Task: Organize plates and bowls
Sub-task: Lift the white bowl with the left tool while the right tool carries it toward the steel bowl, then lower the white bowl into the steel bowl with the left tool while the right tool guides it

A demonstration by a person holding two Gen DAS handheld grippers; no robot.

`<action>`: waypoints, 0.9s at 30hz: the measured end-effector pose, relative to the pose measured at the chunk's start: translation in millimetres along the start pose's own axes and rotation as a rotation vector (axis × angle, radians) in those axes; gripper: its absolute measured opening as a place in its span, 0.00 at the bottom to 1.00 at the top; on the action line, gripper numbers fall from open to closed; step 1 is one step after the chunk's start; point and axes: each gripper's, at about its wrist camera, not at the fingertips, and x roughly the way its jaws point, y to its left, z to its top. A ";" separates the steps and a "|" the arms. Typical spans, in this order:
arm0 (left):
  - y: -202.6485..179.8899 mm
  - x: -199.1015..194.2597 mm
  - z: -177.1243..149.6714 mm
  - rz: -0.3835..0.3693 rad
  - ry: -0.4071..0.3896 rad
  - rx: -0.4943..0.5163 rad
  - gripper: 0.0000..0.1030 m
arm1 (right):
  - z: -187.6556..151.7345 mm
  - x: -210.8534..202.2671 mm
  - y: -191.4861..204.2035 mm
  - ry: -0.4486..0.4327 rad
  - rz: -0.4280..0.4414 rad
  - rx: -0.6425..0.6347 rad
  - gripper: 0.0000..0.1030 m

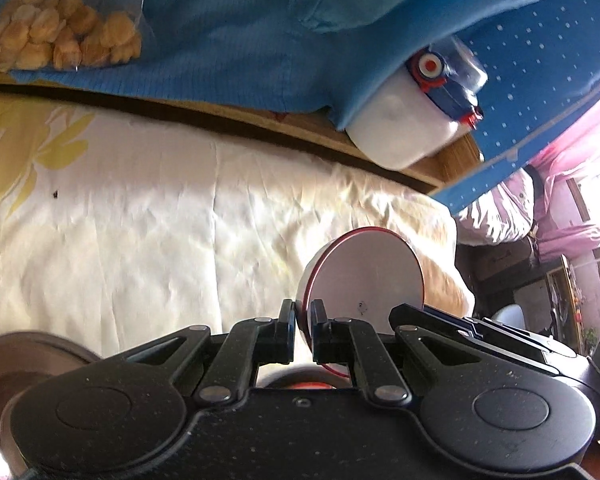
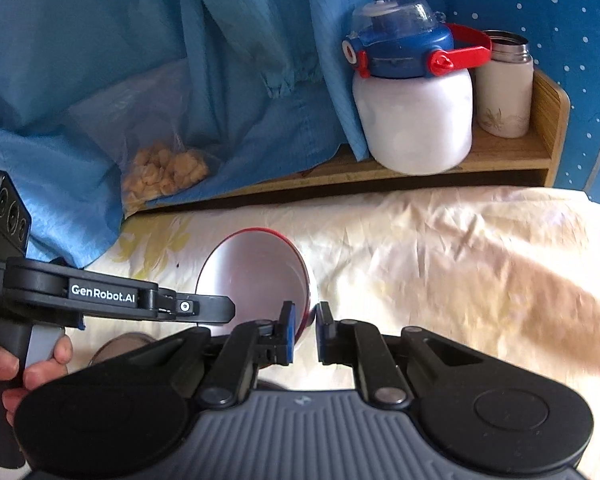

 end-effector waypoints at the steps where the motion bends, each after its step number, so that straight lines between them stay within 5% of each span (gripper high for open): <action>1: -0.2 -0.8 -3.0 -0.002 0.007 0.002 0.06 | -3.9 -2.7 0.8 0.004 0.001 0.001 0.11; 27: 2.4 4.1 -69.4 0.014 0.158 0.019 0.07 | -73.1 -23.9 4.3 0.140 -0.017 0.052 0.12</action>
